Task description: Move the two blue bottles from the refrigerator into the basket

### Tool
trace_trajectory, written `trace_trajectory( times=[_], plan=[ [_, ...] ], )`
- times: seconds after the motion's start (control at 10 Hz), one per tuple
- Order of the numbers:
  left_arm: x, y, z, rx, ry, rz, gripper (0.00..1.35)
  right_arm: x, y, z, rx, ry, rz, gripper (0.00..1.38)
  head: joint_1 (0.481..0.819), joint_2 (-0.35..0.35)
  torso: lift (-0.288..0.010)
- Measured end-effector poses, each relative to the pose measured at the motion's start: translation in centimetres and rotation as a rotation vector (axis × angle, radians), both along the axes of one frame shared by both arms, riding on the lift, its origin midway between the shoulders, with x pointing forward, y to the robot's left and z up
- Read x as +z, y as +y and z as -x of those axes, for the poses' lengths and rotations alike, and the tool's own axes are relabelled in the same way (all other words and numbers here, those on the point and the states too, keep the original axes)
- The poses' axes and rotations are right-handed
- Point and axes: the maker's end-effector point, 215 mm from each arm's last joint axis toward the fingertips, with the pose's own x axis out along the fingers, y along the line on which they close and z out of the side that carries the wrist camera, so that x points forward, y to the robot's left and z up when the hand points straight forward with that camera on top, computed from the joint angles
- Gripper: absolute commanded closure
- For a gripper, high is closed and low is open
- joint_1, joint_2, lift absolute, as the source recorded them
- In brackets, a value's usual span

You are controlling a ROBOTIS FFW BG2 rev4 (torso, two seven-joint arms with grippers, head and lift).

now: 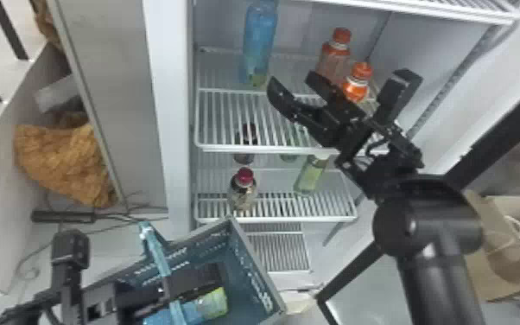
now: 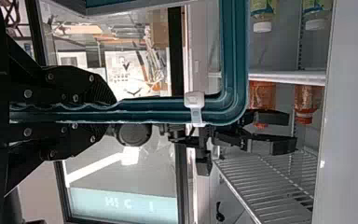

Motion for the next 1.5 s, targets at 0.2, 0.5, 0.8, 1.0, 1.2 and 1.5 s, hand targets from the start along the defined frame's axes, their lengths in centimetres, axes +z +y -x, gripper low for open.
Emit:
trace_trajectory(
  times=[0.2,0.5,0.8,1.0,1.2,1.5],
  plan=[
    [0.1,0.0,-0.1,0.000,-0.002,0.000,1.20,0.2,1.1,-1.9,0.018,-0.004,0.011,0.14,0.695,-0.164,-0.010],
    [0.0,0.0,-0.1,0.000,-0.002,-0.003,1.20,0.9,2.8,-4.2,0.028,-0.014,0.023,0.14,0.695,-0.140,-0.010],
    [0.1,0.0,-0.2,0.000,-0.004,-0.002,1.20,1.8,2.9,-6.2,0.000,-0.024,0.044,0.14,0.695,-0.134,-0.010],
    [0.2,0.0,-0.3,0.001,-0.006,-0.002,1.20,1.8,3.2,-7.6,-0.006,-0.018,0.062,0.14,0.695,-0.129,-0.010],
    [0.2,0.1,-0.3,0.002,-0.007,-0.002,1.20,1.3,3.9,-8.7,-0.001,-0.001,0.074,0.14,0.695,-0.116,-0.010],
    [0.2,0.1,-0.4,0.002,-0.009,-0.003,1.20,0.7,3.9,-10.2,-0.022,0.017,0.100,0.14,0.695,-0.114,-0.010]
  ],
)
